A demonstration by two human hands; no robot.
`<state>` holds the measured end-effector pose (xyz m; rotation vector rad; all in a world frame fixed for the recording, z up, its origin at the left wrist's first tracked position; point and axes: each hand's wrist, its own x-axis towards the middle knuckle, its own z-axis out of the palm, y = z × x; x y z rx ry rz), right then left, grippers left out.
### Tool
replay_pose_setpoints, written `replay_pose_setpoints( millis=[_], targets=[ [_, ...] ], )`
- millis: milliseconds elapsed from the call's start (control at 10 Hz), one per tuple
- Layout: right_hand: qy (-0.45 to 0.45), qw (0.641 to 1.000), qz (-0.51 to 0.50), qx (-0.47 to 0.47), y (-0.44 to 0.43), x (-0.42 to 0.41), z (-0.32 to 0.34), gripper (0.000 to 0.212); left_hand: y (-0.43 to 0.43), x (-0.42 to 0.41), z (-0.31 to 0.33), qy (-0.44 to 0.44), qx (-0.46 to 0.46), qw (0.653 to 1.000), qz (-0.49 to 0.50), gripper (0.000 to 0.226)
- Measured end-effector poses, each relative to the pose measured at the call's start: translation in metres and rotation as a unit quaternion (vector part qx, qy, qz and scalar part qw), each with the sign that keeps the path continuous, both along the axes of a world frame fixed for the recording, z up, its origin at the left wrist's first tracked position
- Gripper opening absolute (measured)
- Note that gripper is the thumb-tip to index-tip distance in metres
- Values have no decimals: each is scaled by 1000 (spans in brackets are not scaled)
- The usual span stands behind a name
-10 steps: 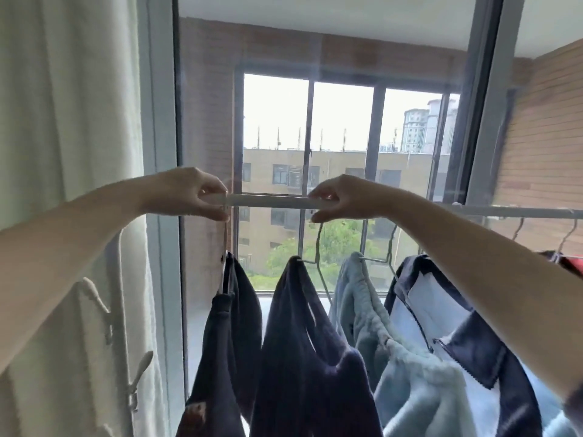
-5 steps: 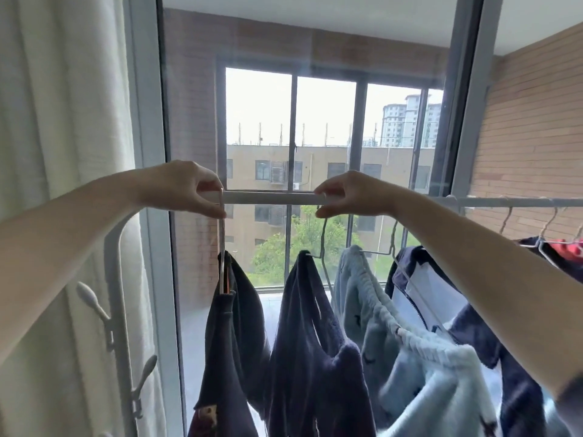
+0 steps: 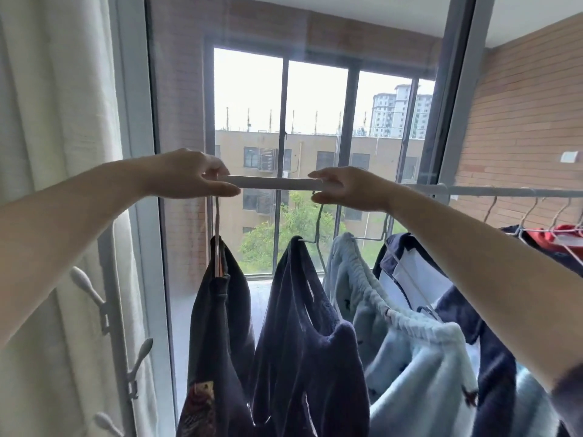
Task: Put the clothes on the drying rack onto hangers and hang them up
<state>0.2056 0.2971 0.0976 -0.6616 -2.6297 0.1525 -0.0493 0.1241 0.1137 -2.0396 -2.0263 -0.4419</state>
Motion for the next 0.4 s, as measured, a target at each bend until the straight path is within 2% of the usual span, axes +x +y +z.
replay_pose_setpoints(
  millis=[100, 200, 300, 400],
  targets=[
    [5, 993, -45, 105, -3, 4, -16, 69, 2, 3, -14, 15, 60, 998, 24, 115],
    [-11, 978, -77, 195, -12, 15, -33, 71, 3, 8, -27, 63, 141, 983, 95, 80],
    [-11, 972, -90, 216, -20, 32, -48, 74, 5, 18, -43, 113, 213, 964, 110, 63],
    [-10, 976, -87, 199, -30, 48, -59, 74, 10, 38, -60, 139, 276, 949, 66, 50]
  ],
)
